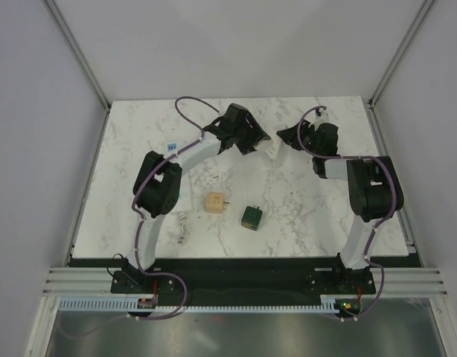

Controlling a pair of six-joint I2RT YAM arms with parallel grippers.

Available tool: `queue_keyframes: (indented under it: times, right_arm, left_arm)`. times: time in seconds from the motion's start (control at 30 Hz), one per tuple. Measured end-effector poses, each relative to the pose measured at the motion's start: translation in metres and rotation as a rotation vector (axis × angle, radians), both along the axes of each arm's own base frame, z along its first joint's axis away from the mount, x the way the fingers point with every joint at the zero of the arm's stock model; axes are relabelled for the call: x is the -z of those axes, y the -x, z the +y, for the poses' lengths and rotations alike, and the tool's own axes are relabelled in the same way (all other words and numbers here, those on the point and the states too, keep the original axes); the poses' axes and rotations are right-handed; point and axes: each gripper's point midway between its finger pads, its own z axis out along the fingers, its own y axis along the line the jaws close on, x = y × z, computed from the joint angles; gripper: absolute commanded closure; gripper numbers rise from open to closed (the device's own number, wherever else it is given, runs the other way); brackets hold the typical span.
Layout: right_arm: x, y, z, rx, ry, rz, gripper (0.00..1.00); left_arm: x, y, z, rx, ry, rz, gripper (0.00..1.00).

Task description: Pull the plug off the socket

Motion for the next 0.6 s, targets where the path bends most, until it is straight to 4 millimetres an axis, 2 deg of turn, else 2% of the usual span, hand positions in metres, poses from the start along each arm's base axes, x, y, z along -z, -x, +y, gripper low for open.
queue_keyframes:
  times: [0.13,0.3,0.6]
  right_arm:
    - [-0.007,-0.001,-0.001,0.016,0.039,-0.059,1.0]
    - [-0.015,0.001,0.001,0.021,0.093,-0.127,1.0]
    - [-0.044,0.003,0.01,0.004,0.142,-0.262,1.0]
  left_arm:
    - [-0.002,0.0,-0.004,-0.033,0.074,0.042,0.98]
    - [-0.004,0.001,-0.005,-0.048,0.08,0.046,0.98]
    - [-0.027,0.001,-0.001,-0.053,0.087,0.025,0.98]
